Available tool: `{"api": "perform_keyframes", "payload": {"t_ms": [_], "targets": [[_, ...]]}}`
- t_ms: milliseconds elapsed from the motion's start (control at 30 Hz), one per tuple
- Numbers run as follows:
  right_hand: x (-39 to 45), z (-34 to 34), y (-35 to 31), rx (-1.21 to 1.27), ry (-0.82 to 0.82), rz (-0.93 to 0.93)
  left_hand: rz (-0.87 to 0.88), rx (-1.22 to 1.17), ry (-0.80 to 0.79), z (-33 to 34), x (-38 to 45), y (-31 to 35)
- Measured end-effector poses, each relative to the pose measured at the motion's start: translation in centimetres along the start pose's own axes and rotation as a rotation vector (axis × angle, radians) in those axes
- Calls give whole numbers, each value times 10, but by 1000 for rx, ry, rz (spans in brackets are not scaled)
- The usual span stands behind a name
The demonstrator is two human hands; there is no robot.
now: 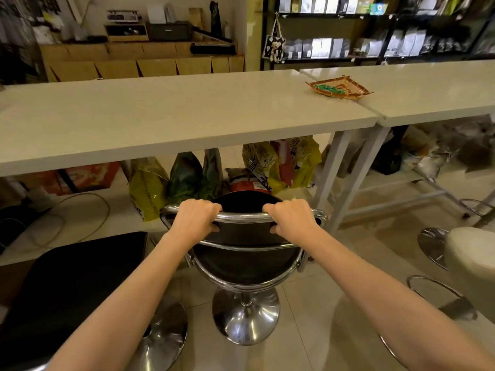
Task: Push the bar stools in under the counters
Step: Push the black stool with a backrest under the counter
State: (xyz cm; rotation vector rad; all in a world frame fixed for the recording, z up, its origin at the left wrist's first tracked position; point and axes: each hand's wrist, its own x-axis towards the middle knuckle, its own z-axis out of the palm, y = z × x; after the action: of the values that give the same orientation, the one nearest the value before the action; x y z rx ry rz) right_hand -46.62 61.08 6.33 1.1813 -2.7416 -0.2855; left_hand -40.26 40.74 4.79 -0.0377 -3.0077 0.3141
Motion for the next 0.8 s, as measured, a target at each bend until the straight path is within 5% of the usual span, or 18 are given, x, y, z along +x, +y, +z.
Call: {"api": "perform_keyframes", "payload": {"t_ms": [800], "targets": [[23, 15, 56, -24, 56, -170, -128, 54, -34, -5, 19, 38]]}}
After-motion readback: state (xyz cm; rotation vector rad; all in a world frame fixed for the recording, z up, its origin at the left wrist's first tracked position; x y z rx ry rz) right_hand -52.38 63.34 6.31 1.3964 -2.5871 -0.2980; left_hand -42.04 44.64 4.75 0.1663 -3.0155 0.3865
